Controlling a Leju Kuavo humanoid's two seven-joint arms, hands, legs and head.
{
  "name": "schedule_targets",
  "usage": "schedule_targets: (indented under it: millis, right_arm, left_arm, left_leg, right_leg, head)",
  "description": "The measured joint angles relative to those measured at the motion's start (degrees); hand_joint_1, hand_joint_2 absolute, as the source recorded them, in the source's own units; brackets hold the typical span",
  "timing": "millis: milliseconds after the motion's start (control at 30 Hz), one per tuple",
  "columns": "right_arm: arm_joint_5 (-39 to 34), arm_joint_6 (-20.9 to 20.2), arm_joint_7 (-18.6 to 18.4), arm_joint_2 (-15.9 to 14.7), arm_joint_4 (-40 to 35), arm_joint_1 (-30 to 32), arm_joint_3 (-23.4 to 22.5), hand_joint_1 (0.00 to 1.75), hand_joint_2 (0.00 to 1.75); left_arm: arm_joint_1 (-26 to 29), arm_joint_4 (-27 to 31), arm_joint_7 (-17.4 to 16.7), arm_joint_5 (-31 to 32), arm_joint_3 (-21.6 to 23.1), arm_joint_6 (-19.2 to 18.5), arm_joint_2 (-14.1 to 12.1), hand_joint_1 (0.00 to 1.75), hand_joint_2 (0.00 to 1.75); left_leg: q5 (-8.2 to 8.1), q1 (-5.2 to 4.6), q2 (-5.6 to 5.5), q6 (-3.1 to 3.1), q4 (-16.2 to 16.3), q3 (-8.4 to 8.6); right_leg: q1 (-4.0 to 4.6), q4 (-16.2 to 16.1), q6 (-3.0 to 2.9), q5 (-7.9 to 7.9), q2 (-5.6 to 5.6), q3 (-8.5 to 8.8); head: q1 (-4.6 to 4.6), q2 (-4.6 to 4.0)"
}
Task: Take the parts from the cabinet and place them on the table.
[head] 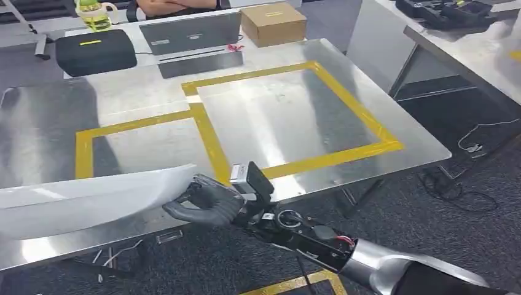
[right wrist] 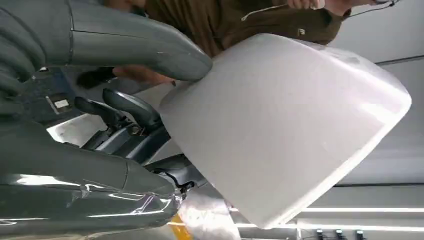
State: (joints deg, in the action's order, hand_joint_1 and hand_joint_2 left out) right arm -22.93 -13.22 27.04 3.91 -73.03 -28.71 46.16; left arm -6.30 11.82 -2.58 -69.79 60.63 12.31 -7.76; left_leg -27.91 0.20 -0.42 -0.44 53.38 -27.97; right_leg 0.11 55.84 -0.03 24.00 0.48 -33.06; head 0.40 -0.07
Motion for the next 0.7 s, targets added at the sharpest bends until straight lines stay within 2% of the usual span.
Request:
schedule_targets:
  millis: [133, 300, 367, 500, 600, 700]
  right_arm:
    - [1.00, 0.68, 0.07, 1.34, 2.91, -1.62, 0.50, 1.75, 1.75]
    - [2.65, 4.42, 0.44, 2.74, 6.89, -4.36, 1.01, 1.75, 1.75]
    - [3.11, 7.11, 0.85, 3.22, 8.93, -5.66, 1.27, 1.75, 1.75]
    - [4.22, 16.69, 1.51, 4.05, 13.05, -6.94, 1.16, 1.75, 1.75]
    - [4.64, 20.46, 1.75, 4.44, 17.19, -8.42, 0.68, 1.75, 1.75]
    - [4.83, 22.05, 1.31, 4.81, 20.57, -9.55, 0.35, 1.75, 1.75]
  left_arm:
    - [0.02, 0.00, 0.00, -0.07, 0.00, 0.13, 0.00, 0.00, 1.75]
    - [0.02, 0.00, 0.00, -0.07, 0.00, 0.31, 0.00, 0.00, 1.75]
    - [0.02, 0.00, 0.09, -0.13, 0.00, 0.33, 0.00, 0.00, 1.75]
    - [0.03, 0.00, 0.11, -0.46, 0.00, 0.39, 0.00, 0.00, 1.75]
    - [0.06, 0.00, 0.13, -0.44, 0.00, 0.39, 0.00, 0.00, 1.75]
    - [0.04, 0.00, 0.17, -0.39, 0.00, 0.39, 0.00, 0.00, 1.75]
  left_leg:
    - [0.01, -0.07, 0.00, 0.01, 0.01, 0.02]
    - [0.01, -0.22, 0.00, 0.01, 0.03, 0.09]
    - [0.01, -0.23, -0.01, 0.01, 0.03, 0.09]
    - [0.01, -0.24, -0.01, 0.01, 0.03, 0.07]
    - [0.01, -0.25, 0.00, 0.01, 0.03, 0.08]
    - [0.01, -0.25, -0.01, 0.02, 0.03, 0.08]
  right_leg:
    - [-0.12, -0.02, -0.01, -0.03, -0.02, 0.03]
    - [-0.15, -0.06, 0.01, -0.04, -0.02, 0.05]
    - [-0.15, -0.11, 0.01, -0.04, -0.02, 0.07]
    - [-0.15, -0.15, 0.02, -0.04, -0.06, 0.07]
    - [-0.15, -0.18, 0.06, -0.07, -0.03, 0.07]
    - [-0.15, -0.19, 0.07, -0.08, -0.04, 0.08]
  head:
    - [0.02, 0.00]
    - [0.02, 0.00]
    - [0.04, 0.00]
    - [0.02, 0.00]
    - [0.04, 0.00]
    - [-0.02, 0.00]
